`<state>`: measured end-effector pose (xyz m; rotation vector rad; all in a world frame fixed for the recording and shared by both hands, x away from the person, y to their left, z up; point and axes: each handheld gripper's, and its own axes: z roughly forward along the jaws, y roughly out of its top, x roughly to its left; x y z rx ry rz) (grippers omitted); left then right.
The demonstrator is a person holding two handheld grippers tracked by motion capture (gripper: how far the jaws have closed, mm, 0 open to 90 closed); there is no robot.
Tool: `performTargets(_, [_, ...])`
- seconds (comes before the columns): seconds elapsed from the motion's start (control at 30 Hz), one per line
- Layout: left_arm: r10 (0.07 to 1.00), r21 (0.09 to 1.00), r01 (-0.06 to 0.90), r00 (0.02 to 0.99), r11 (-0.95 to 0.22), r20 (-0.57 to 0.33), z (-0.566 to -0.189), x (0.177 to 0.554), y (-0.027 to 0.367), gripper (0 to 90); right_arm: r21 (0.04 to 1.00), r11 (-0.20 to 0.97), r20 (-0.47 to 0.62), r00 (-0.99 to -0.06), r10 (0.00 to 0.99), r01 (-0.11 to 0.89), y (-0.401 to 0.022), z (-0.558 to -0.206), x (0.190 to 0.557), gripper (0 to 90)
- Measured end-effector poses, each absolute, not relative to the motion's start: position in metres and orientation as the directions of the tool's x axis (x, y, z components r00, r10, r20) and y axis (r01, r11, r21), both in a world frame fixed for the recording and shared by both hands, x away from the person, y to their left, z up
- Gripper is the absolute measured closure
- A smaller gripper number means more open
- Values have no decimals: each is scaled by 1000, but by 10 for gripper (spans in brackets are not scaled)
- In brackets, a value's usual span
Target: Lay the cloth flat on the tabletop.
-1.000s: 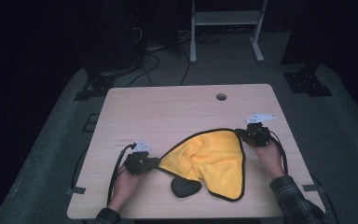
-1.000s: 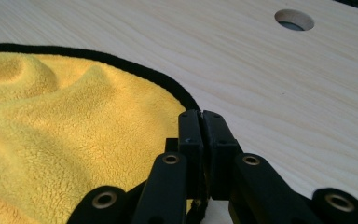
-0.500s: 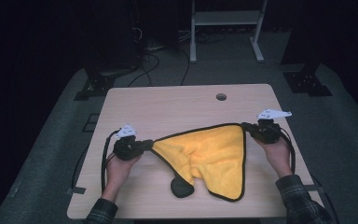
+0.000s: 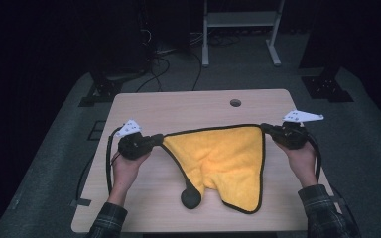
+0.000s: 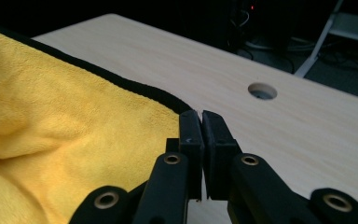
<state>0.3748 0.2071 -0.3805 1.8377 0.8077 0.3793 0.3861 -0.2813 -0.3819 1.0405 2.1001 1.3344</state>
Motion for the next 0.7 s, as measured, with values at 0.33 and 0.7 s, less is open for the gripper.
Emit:
performTargets(0.33, [666,947,263,742,-183,-77,-343,372,207,852,940,210,5,-629,777,267,-287,-345,374,867])
performTargets(0.7, [659,970,167,752,-175,-11,-302,365,205,853,974,169,-40,-627,778,148,-298,-301,351,868])
